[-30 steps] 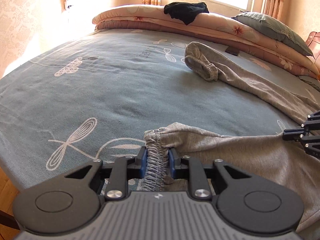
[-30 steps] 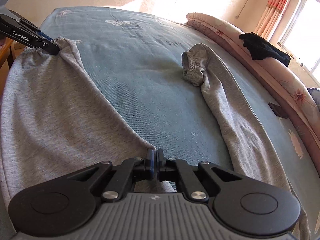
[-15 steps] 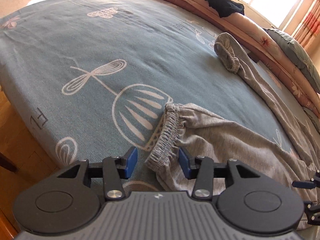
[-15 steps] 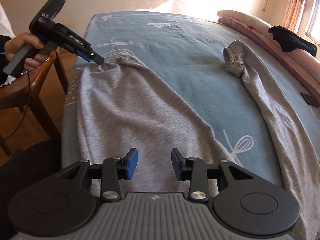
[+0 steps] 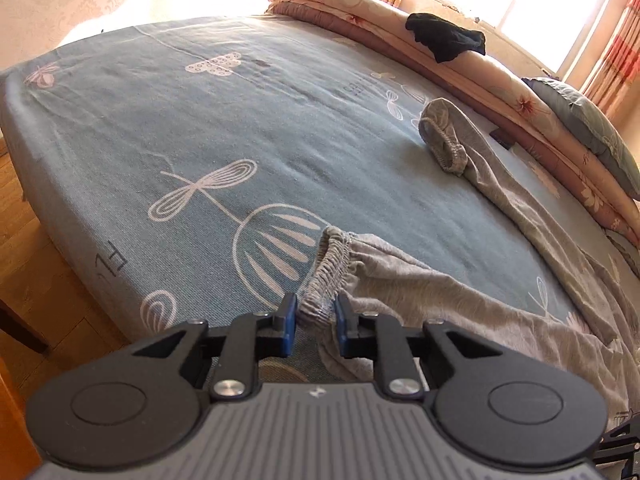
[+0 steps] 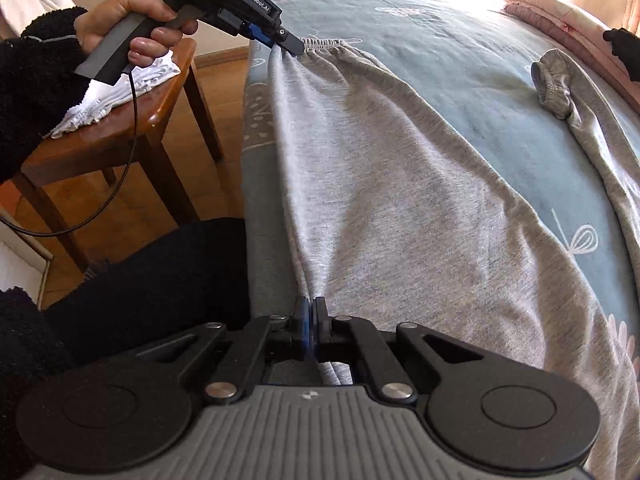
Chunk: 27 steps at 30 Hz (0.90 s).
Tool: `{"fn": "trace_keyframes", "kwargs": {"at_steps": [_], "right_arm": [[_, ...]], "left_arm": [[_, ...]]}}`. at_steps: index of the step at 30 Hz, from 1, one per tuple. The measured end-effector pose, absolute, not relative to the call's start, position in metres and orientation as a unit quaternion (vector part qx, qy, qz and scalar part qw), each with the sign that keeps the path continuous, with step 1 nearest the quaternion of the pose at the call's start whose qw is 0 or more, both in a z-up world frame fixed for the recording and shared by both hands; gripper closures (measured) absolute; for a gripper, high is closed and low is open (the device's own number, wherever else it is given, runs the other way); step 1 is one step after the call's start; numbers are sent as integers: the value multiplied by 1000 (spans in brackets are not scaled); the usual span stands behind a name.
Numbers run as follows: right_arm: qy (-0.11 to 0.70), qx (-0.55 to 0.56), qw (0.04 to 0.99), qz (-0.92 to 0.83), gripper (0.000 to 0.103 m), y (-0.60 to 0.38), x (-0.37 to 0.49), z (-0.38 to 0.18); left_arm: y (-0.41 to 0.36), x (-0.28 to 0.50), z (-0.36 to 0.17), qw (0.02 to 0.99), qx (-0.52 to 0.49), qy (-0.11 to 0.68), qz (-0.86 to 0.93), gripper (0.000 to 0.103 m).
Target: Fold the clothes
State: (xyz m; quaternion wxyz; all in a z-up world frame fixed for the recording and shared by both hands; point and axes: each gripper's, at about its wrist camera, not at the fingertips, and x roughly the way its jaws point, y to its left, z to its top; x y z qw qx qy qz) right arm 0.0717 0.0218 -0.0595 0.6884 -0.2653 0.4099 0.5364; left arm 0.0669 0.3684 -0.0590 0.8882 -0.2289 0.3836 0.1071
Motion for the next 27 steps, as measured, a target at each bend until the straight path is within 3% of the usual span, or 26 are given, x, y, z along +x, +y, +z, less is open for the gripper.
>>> {"fn": "trace_keyframes", "kwargs": {"at_steps": [7,8,9,10,14,16,24,26,27], "right_arm": [[441,-233,679,538,92,25,70,-64],[433,-234,686,536,89,23,70,-60],[425,-233,696,530,80,21,72,-54],[421,-226,707,522,74,16,76,-48],[411,-190,746,488,72,-7,91,-31],[411,-169,763,469,67,-22,96,-29],[420,-88,814,392,65,-78,100,-26],[420,-68,825,373,59,-93,100,-24],[418,-57,832,359,56,-103,99,-24]], "left_arm": [[374,72,-94,855,-251,436,122,82],[376,72,-94,855,-258,434,120,79],[378,73,-93,856,-261,430,120,76],[379,73,-90,860,-260,421,123,67],[385,78,-76,884,-234,385,127,48],[388,84,-77,889,-234,377,114,47],[372,109,-100,888,-188,412,81,47],[362,112,-100,894,-151,413,81,51],[357,113,-100,895,-132,417,85,58]]}}
